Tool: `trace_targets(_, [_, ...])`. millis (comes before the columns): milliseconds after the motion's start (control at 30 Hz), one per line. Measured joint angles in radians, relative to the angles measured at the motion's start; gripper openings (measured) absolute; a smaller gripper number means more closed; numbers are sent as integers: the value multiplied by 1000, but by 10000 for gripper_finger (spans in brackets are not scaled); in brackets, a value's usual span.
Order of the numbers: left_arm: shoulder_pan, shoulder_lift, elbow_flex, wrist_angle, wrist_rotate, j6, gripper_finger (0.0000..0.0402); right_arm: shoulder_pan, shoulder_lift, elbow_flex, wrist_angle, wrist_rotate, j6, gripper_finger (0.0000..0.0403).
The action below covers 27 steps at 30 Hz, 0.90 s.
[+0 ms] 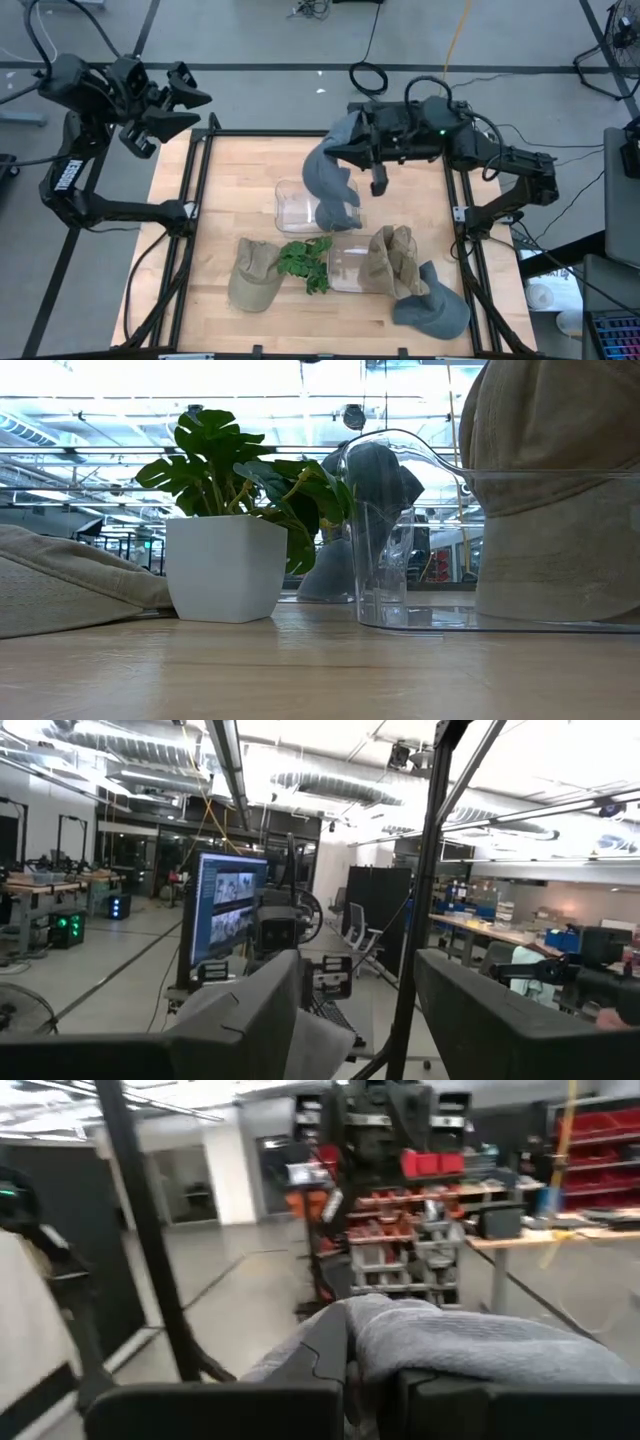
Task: Pick & Place hat
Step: Put the top gray cap into the top transparent bin
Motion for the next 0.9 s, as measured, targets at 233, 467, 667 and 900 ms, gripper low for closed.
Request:
trace_targets(233, [0,2,0,0,0,1,209,12,23,23,-139,113,-60,8])
trace_targets(467, [0,2,0,0,0,-12,209,56,103,162,-310,339,-210,8])
trace_targets(667, [0,2,0,0,0,-19,209,91,171,258,-348,466,-324,8])
trace_targets(900, [0,2,0,-24,0,-24,209,102,239,300,-480,509,-411,8])
